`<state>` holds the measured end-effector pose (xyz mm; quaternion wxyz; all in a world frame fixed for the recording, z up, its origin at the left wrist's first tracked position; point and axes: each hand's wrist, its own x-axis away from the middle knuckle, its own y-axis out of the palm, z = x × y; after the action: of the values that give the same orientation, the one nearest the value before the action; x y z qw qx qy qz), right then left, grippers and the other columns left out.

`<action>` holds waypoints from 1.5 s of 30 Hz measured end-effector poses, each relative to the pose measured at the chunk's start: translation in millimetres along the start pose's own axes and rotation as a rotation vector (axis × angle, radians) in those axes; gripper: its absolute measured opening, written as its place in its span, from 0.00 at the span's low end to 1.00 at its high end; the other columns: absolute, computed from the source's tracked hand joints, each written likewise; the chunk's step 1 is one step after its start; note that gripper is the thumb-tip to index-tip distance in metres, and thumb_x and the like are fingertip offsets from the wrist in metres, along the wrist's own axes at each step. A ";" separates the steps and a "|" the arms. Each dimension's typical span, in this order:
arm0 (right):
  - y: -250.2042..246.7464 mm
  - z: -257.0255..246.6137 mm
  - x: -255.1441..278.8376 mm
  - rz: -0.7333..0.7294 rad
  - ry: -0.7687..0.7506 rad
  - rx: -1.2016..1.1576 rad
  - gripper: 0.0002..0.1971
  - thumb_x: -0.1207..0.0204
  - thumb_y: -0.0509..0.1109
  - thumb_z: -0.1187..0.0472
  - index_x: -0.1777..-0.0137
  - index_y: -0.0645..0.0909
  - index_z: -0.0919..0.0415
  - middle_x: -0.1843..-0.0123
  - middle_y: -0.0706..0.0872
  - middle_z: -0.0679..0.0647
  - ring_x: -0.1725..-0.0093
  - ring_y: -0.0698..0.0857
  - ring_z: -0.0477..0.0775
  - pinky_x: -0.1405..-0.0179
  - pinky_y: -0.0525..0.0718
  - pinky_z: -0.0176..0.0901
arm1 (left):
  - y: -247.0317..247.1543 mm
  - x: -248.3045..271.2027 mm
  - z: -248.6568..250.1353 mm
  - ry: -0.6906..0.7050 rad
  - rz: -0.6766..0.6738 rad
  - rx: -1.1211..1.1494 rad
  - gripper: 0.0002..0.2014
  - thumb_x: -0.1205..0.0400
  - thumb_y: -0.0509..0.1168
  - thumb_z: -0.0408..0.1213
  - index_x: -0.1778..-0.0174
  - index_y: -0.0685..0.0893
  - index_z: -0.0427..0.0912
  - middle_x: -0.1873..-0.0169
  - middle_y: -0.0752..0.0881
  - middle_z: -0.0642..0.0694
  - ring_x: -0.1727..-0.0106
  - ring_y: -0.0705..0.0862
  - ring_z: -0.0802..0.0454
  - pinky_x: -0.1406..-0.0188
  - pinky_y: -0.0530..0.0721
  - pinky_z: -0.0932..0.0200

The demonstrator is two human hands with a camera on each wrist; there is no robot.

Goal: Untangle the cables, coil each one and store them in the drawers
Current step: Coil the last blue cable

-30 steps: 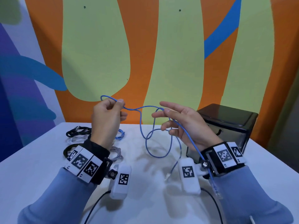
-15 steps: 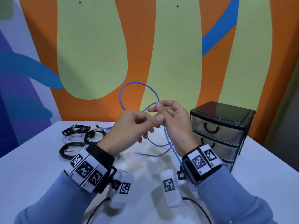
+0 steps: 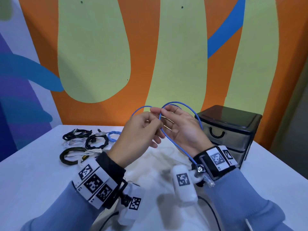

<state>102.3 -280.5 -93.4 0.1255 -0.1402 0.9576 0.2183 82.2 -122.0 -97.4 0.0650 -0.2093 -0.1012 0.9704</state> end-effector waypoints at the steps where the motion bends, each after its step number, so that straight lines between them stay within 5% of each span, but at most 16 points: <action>1: -0.4 -0.7 0.1 0.010 0.002 0.059 0.07 0.12 0.68 0.67 0.41 0.73 0.60 0.38 0.93 0.62 0.48 0.90 0.56 0.54 0.88 0.44 | 1.1 0.5 2.6 -0.045 -0.043 0.057 0.10 0.11 0.65 0.34 0.58 0.85 0.39 0.68 0.90 0.39 0.70 0.84 0.46 0.67 0.85 0.53; 4: -1.5 3.2 0.4 0.065 -0.046 0.215 0.07 0.14 0.72 0.64 0.41 0.78 0.61 0.44 0.93 0.59 0.51 0.86 0.59 0.48 0.85 0.48 | -4.7 0.9 5.6 -0.161 -0.194 0.270 0.16 0.09 0.64 0.35 0.60 0.92 0.47 0.69 0.88 0.36 0.75 0.79 0.48 0.73 0.79 0.60; 6: 2.6 7.3 1.7 0.083 -0.091 0.210 0.07 0.15 0.74 0.63 0.42 0.80 0.62 0.47 0.92 0.60 0.51 0.87 0.60 0.45 0.84 0.55 | -10.8 0.6 5.5 -0.243 -0.255 0.452 0.09 0.12 0.68 0.38 0.57 0.91 0.46 0.70 0.84 0.40 0.76 0.77 0.51 0.75 0.77 0.62; 9: 13.4 12.6 2.5 0.118 -0.160 0.174 0.07 0.15 0.74 0.61 0.43 0.82 0.64 0.48 0.93 0.63 0.60 0.89 0.53 0.54 0.87 0.48 | -17.0 0.7 6.0 -0.310 -0.330 0.681 0.04 0.17 0.70 0.39 0.51 0.84 0.43 0.72 0.81 0.46 0.76 0.75 0.55 0.77 0.74 0.64; 13: 18.2 14.0 3.8 0.119 -0.196 0.184 0.11 0.15 0.74 0.57 0.45 0.84 0.66 0.46 0.94 0.65 0.54 0.92 0.56 0.51 0.89 0.50 | -13.4 3.7 8.5 -0.236 -0.412 0.575 0.08 0.14 0.69 0.39 0.58 0.85 0.41 0.74 0.80 0.46 0.77 0.74 0.55 0.75 0.71 0.64; 16: 17.2 8.4 5.0 0.125 -0.194 0.109 0.07 0.19 0.77 0.66 0.49 0.80 0.61 0.48 0.93 0.65 0.52 0.91 0.57 0.47 0.87 0.51 | -18.7 2.1 9.4 -0.238 -0.374 0.567 0.13 0.17 0.66 0.38 0.69 0.80 0.44 0.78 0.70 0.48 0.76 0.66 0.54 0.73 0.60 0.59; 19: 9.1 3.4 3.9 0.115 -0.170 -0.013 0.12 0.21 0.77 0.72 0.42 0.82 0.60 0.49 0.90 0.63 0.57 0.87 0.53 0.49 0.84 0.43 | -30.6 -7.5 7.8 -0.279 -0.208 0.762 0.13 0.14 0.60 0.40 0.66 0.72 0.46 0.73 0.64 0.50 0.73 0.60 0.53 0.75 0.58 0.60; 22: 3.9 0.9 2.9 0.128 -0.150 0.056 0.15 0.18 0.74 0.70 0.33 0.84 0.66 0.47 0.92 0.63 0.55 0.90 0.51 0.48 0.87 0.39 | -35.4 -12.5 1.7 -0.207 -0.045 0.572 0.12 0.10 0.62 0.40 0.60 0.78 0.43 0.71 0.72 0.47 0.73 0.66 0.52 0.79 0.69 0.64; 27: 4.4 -2.0 2.1 0.141 -0.066 0.336 0.09 0.16 0.76 0.57 0.47 0.85 0.64 0.59 0.91 0.61 0.63 0.88 0.55 0.57 0.85 0.42 | -38.6 -14.1 1.3 -0.059 0.067 0.441 0.12 0.08 0.62 0.39 0.55 0.84 0.39 0.74 0.70 0.50 0.79 0.61 0.58 0.84 0.53 0.65; 30: 4.0 -1.9 -0.5 0.208 -0.040 0.290 0.13 0.13 0.73 0.54 0.41 0.81 0.65 0.61 0.91 0.63 0.64 0.88 0.58 0.60 0.86 0.43 | -37.3 -13.2 0.3 0.027 0.109 0.294 0.13 0.08 0.63 0.38 0.56 0.87 0.39 0.74 0.68 0.50 0.78 0.60 0.56 0.82 0.56 0.66; 35: -4.3 -1.7 -0.5 0.202 -0.008 0.236 0.14 0.13 0.73 0.53 0.44 0.79 0.65 0.54 0.92 0.69 0.62 0.92 0.57 0.58 0.91 0.41 | -35.8 -3.8 3.9 0.169 -0.065 0.106 0.12 0.11 0.68 0.32 0.56 0.95 0.37 0.73 0.70 0.46 0.70 0.64 0.49 0.73 0.62 0.62; 39: -1.9 -7.7 1.0 0.097 0.033 0.098 0.14 0.11 0.67 0.62 0.37 0.86 0.74 0.50 0.93 0.67 0.58 0.93 0.56 0.55 0.91 0.40 | -26.3 0.9 -4.6 0.075 -0.313 -0.150 0.09 0.14 0.72 0.30 0.57 0.96 0.39 0.74 0.81 0.46 0.73 0.74 0.48 0.71 0.70 0.57; 42: -1.9 -12.6 1.0 0.087 0.076 0.017 0.14 0.12 0.67 0.62 0.35 0.87 0.70 0.65 0.82 0.53 0.71 0.78 0.47 0.70 0.78 0.35 | -21.3 2.4 -12.0 0.025 -0.388 -0.397 0.09 0.13 0.72 0.37 0.59 0.95 0.45 0.71 0.88 0.46 0.70 0.86 0.40 0.67 0.86 0.49; 45: -4.6 -13.9 -0.1 0.108 0.092 0.151 0.12 0.11 0.68 0.55 0.43 0.87 0.63 0.70 0.61 0.47 0.76 0.58 0.45 0.79 0.57 0.35 | -20.0 1.0 -12.9 0.134 -0.224 -0.328 0.05 0.14 0.76 0.47 0.47 0.90 0.51 0.59 0.91 0.48 0.59 0.92 0.44 0.53 0.93 0.37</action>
<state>101.4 -290.7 -82.9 0.0799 -0.0884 0.9822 0.1451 88.4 -100.3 -104.8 0.1440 -0.2685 -0.2760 0.9116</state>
